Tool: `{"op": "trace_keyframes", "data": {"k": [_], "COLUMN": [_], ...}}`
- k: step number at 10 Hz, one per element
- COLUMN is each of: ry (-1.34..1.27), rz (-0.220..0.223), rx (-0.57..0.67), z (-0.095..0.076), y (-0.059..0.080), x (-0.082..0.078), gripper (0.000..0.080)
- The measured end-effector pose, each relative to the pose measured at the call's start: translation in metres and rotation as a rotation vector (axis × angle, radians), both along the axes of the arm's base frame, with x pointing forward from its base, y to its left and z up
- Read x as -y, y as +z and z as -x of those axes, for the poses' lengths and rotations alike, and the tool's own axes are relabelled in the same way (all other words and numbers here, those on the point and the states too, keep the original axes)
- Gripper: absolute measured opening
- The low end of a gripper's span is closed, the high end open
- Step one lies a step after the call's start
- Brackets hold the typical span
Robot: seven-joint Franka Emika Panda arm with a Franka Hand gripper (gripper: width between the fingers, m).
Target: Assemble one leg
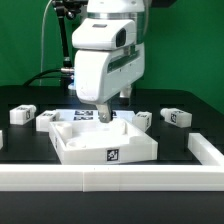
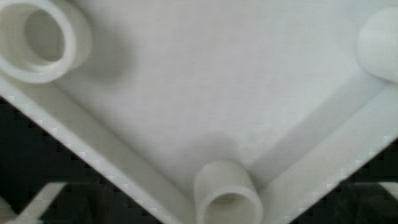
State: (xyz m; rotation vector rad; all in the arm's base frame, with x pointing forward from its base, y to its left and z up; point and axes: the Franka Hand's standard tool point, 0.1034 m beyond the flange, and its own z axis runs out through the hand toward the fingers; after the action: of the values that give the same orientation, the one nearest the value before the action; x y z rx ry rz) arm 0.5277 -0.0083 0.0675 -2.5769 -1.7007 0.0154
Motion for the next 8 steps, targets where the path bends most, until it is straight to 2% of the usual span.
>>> {"op": "trace_keyframes", "data": {"k": [1, 5, 6, 8], "ry": [0.043, 0.055, 0.226, 0.411], "rz": [0.016, 0.018, 0.025, 0.071], "rx": [0.009, -0.004, 0.025, 0.033], "z": [0.0031, 0.0053, 0.0031, 0.0047], "y": [-0.0032, -0.0047, -0.0063, -0.0097], "x": [0.0036, 0.0058, 0.0074, 0.0031], "gripper": [0.0650, 0.0650, 0.0650, 0.0650]}}
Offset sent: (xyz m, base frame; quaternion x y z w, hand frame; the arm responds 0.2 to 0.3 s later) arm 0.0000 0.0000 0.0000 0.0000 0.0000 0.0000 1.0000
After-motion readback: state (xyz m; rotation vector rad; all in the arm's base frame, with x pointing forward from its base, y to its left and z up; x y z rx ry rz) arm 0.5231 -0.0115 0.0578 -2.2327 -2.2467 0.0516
